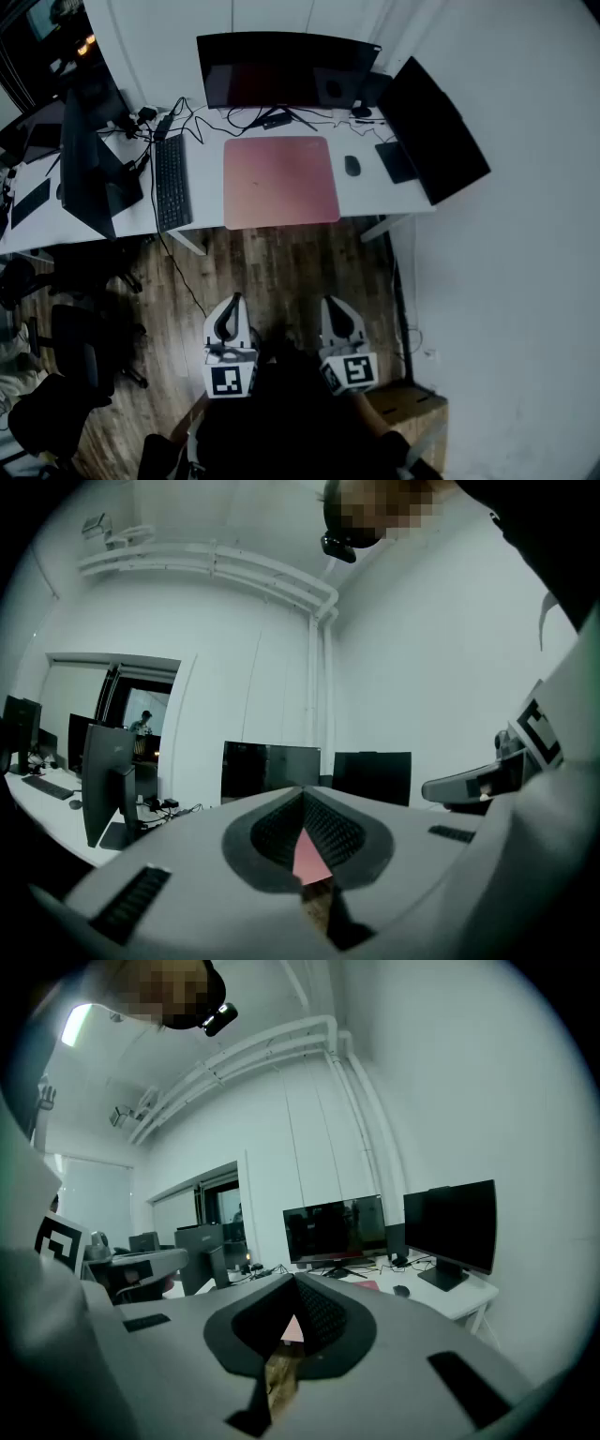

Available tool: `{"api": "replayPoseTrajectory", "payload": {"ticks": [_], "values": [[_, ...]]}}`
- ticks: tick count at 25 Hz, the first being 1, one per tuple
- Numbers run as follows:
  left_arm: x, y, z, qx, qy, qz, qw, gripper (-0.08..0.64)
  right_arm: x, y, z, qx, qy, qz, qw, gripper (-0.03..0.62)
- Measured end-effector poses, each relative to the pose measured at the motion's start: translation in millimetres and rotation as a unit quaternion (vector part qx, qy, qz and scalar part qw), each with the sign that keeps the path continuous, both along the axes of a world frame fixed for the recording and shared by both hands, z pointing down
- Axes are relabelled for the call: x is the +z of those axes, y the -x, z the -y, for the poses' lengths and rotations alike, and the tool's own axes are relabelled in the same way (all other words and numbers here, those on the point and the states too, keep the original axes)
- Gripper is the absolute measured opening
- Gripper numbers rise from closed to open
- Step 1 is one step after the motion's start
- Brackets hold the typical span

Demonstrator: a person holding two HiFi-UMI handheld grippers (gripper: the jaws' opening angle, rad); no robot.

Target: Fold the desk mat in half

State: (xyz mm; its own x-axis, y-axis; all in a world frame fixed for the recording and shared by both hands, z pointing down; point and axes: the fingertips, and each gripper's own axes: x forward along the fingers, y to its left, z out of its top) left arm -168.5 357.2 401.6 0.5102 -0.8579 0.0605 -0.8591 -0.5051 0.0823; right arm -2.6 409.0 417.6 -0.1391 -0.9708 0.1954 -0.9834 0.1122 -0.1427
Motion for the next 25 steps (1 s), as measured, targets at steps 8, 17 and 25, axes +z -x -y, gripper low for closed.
{"api": "replayPoseTrajectory", "payload": {"ticks": [8,17,25], "values": [[2.5,-2.3,6.2,0.002,-0.004,0.005,1.0,0.006,6.2,-5.9,1.7,-0.002,-0.003,-0.018,1.0,0.006],[-4.2,5.0,10.1,0.019,-0.02,-0.023,0.9994,0.071,0.1,-12.4,1.7,0.016,-0.028,-0.02,0.999,0.064],[16.3,19.6,12.6,0.028,0.007,-0.009,0.9995,0.14,7.7,-0.1,6.8,0.014,-0.018,-0.03,0.999,0.176]]}}
